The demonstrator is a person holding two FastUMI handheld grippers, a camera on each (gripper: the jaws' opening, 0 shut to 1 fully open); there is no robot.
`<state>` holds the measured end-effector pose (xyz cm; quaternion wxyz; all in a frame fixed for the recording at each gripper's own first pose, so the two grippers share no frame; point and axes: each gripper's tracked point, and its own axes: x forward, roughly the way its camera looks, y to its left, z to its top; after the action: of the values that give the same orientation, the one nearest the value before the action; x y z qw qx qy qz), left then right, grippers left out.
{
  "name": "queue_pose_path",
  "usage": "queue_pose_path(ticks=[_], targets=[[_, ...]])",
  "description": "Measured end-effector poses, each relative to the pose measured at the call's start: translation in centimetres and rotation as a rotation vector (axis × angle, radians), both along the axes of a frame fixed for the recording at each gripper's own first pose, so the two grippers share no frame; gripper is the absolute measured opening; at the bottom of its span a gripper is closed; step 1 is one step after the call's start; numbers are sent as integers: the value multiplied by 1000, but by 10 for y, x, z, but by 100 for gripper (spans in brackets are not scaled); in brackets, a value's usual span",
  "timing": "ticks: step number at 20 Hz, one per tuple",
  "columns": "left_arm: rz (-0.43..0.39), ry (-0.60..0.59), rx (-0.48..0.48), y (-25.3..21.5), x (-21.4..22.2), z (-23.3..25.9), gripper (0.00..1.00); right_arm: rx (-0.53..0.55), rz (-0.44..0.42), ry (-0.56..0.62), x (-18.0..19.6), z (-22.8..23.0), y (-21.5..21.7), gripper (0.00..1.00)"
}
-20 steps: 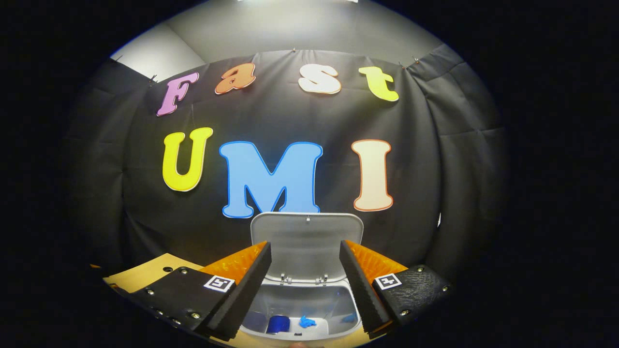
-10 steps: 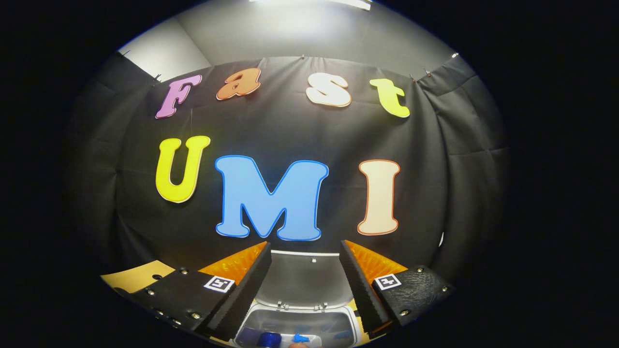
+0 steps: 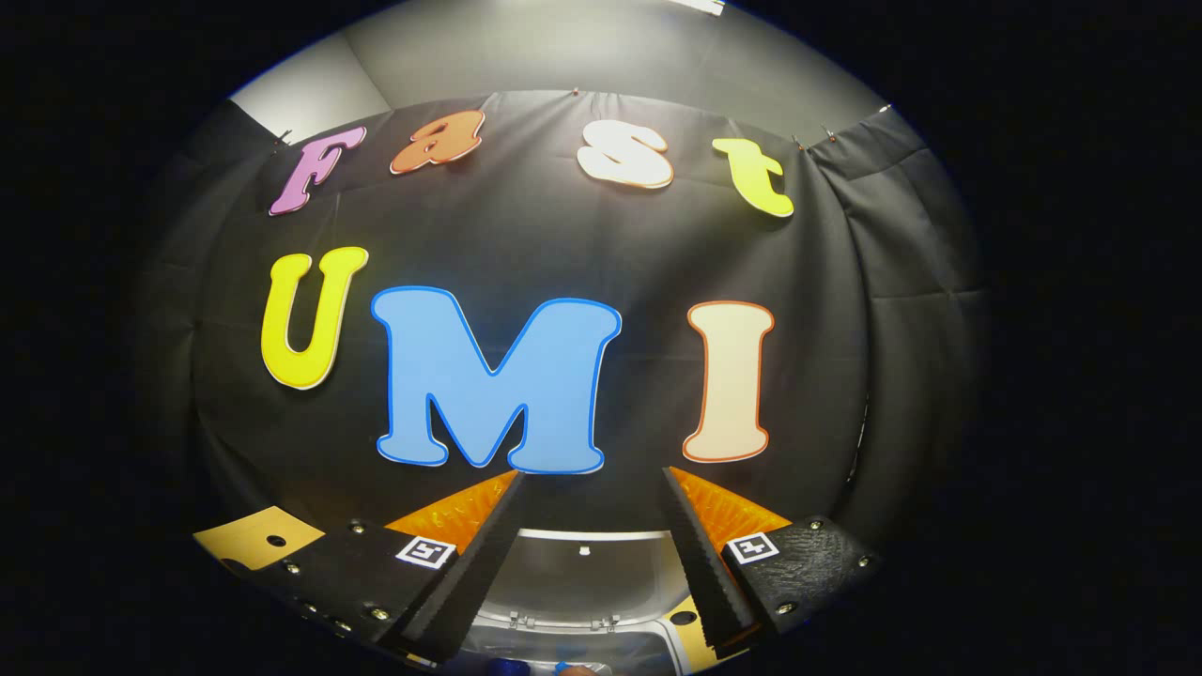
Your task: Press the lid of the desktop garbage bin to open it, pick up the crumpled paper on the desktop and throw it into the bin, then pick up the pop can on the desktop and drop it into the bin, and finally close the garbage bin lid.
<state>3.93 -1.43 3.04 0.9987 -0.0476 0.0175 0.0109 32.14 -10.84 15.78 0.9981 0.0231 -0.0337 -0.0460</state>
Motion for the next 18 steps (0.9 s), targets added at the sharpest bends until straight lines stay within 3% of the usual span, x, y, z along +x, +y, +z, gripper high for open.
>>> queue_pose_path(ticks=[3, 10, 18], targets=[[15, 0, -7, 5, -2, -2, 96, 2, -3, 23, 9, -4, -1, 90], [25, 5, -11, 9, -5, -7, 96, 100, 61, 133, -22, -19, 3, 90], [-30, 9, 25, -13, -2, -14, 95, 23, 66, 198, -73, -47, 11, 90]])
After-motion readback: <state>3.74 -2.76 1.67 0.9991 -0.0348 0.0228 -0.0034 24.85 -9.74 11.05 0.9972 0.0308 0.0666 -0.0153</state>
